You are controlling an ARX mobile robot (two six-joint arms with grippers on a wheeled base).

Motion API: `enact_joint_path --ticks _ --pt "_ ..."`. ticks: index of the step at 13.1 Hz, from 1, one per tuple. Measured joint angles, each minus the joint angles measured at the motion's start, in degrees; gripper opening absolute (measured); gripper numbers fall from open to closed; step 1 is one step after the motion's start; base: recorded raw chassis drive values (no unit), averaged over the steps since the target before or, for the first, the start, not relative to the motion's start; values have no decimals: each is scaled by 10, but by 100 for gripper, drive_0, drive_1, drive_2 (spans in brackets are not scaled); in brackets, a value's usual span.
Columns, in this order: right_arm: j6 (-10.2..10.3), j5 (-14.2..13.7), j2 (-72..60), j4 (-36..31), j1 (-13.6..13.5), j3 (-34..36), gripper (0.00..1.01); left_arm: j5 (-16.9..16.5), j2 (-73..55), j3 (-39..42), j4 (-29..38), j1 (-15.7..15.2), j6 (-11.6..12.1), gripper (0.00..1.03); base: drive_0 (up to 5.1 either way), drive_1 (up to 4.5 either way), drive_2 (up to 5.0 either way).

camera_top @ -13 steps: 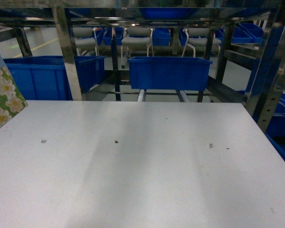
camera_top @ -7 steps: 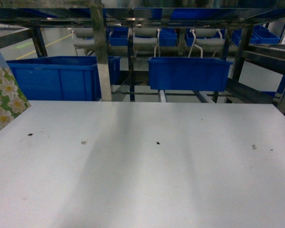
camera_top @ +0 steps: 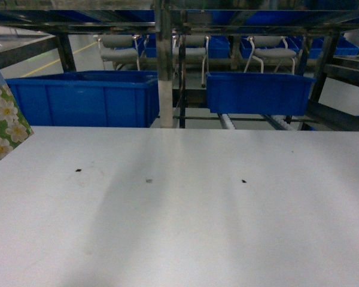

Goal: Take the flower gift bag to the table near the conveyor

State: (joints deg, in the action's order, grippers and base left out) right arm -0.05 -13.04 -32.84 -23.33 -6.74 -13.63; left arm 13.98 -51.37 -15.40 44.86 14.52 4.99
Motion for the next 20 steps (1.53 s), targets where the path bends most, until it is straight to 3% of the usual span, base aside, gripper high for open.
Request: enact_joint_path --ticks 3,9,15,20 --pt "0 0 0 0 0 0 2 0 0 0 -2 0 0 2 -495 241 241" --pt "0 0 0 -1 0 0 2 0 0 0 0 0 0 2 0 0 0" --pt "0 0 2 0 0 0 2 0 1 0 -1 0 0 2 -4 404 -412" --pt "0 0 0 -2 0 0 2 0 -2 0 0 0 0 2 0 0 0"
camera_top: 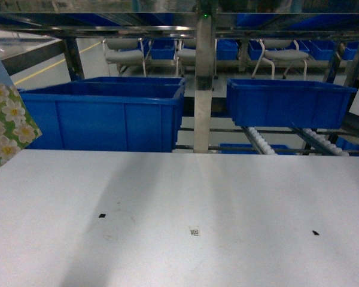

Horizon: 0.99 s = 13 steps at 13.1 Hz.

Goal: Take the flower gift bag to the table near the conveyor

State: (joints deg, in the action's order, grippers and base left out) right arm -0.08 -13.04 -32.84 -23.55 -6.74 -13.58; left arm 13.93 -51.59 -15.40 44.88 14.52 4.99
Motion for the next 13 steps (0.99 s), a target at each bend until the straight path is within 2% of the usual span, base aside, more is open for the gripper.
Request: enact_joint_path --ticks 2,5,6,10,11,13 --pt "0 0 0 -1 0 0 2 0 0 0 0 0 0 2 0 0 0" --pt "-7 61 -75 -107 39 20 2 0 0 0 0 0 0 2 0 0 0" --pt "-9 79 -144 -163 47 29 2 0 0 0 -1 0 0 2 0 0 0" --pt "-5 105 -361 -344 21 15 2 0 0 0 -1 0 0 2 0 0 0" --pt "6 120 -448 -402 13 -7 2 0 0 0 -1 0 0 2 0 0 0" --pt "22 120 -563 -443 6 -45 2 0 0 0 -1 0 0 2 0 0 0"
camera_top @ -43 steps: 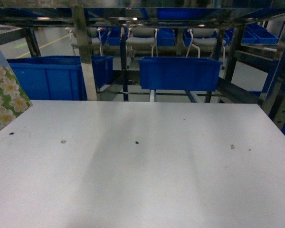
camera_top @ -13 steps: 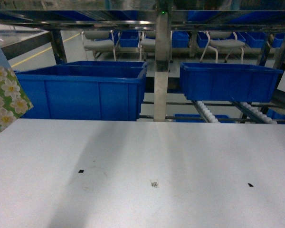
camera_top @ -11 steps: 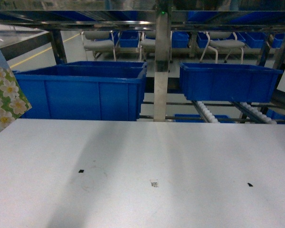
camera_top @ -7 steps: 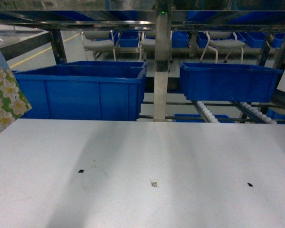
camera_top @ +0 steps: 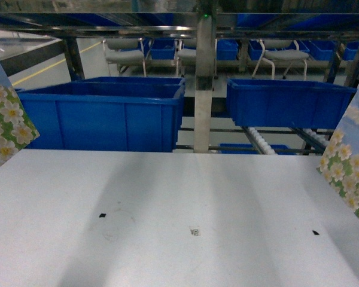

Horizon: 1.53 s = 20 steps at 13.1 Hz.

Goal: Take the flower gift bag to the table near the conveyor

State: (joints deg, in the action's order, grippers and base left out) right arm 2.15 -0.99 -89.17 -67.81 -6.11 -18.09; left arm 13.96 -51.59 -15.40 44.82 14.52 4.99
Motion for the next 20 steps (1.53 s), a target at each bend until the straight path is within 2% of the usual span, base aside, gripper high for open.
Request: enact_joint_path --ticks 2,6,8,10,11,13,15,17,18,20 --pt "15 -10 -89 -18 -15 -26 2 0 0 0 0 0 0 2 0 0 0" --pt "37 -52 -177 -54 -60 -46 2 0 0 0 0 0 0 2 0 0 0" --pt "62 -77 -230 -45 -54 -61 2 0 0 0 0 0 0 2 0 0 0" --pt "79 -96 -247 -43 -43 -71 2 0 0 0 0 0 0 2 0 0 0" --pt "86 -100 -259 -52 -39 -73 2 0 0 0 0 0 0 2 0 0 0" --pt "87 -109 -275 -60 -41 -72 2 0 0 0 0 0 0 2 0 0 0" --pt "86 -116 -274 -58 -45 -55 26 0 0 0 0 0 0 2 0 0 0" --pt "86 -135 -223 -56 -44 -37 52 0 0 0 -1 0 0 2 0 0 0" --pt "75 -142 -185 -61 -44 -35 65 0 0 0 0 0 0 2 0 0 0" --pt "52 -180 -116 -59 -52 -16 90 0 0 0 0 0 0 2 0 0 0"
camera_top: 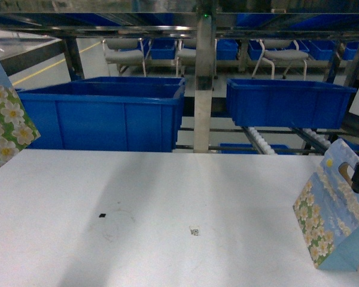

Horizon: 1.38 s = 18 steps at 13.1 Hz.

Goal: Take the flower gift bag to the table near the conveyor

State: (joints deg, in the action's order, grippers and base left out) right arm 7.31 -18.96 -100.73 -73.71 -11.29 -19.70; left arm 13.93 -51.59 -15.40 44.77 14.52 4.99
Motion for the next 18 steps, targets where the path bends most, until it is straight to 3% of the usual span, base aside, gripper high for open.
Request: enact_joint_path --ticks 1,3,5,7,9,10,18 --pt "-25 -40 48 0 -13 20 100 0 0 0 0 0 0 2 0 0 0" --pt "-86 -133 152 -1 -47 81 98 0 0 0 0 0 0 2 0 0 0" --pt "-109 -229 285 43 -107 161 98 0 0 0 0 0 0 2 0 0 0" --pt "-117 -322 438 163 -195 193 98 0 0 0 0 0 0 2 0 0 0" --pt "-123 -443 618 332 -315 195 98 0 0 0 0 0 0 2 0 0 0" --pt "-121 -456 645 351 -325 195 98 0 0 0 0 0 0 2 0 0 0" --pt "-121 -457 641 353 -325 195 98 0 0 0 0 0 0 2 0 0 0"
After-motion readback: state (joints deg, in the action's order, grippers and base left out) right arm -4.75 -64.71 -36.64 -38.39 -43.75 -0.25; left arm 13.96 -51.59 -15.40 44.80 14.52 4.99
